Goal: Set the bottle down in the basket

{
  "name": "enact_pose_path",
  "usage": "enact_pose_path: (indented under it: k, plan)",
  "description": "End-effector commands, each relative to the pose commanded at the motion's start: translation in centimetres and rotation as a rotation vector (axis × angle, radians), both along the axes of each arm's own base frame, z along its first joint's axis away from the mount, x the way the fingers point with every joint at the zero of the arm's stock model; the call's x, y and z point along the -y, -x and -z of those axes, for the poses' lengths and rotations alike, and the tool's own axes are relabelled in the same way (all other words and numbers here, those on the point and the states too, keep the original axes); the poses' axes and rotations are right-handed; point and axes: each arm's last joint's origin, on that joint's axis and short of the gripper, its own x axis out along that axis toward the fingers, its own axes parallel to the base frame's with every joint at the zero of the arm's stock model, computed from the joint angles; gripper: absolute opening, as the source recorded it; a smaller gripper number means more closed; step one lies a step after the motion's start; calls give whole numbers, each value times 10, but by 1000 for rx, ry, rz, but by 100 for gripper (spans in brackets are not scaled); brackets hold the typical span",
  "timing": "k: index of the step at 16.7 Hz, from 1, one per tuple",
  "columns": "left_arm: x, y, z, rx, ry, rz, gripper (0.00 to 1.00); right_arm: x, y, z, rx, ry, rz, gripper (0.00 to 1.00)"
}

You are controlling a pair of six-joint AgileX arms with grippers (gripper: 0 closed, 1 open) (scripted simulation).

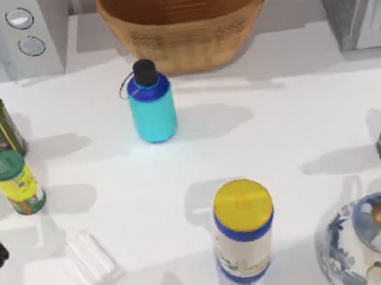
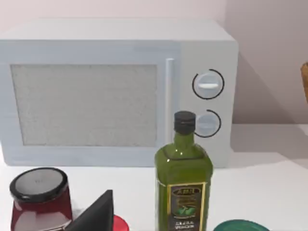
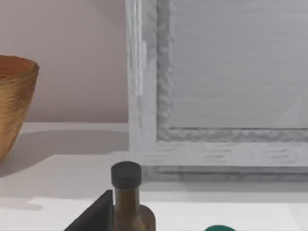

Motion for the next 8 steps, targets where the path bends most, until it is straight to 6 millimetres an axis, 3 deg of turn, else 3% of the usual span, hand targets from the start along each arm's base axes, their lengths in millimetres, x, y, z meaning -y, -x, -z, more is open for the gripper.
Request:
enact_pose_path:
  k: [4,8]
  plan:
    - [2,-2,2,-11,-4,35,100,0,0,0,0,0,0,100]
    - [15,-11,10,-73,-18,207,100,0,0,0,0,0,0,100]
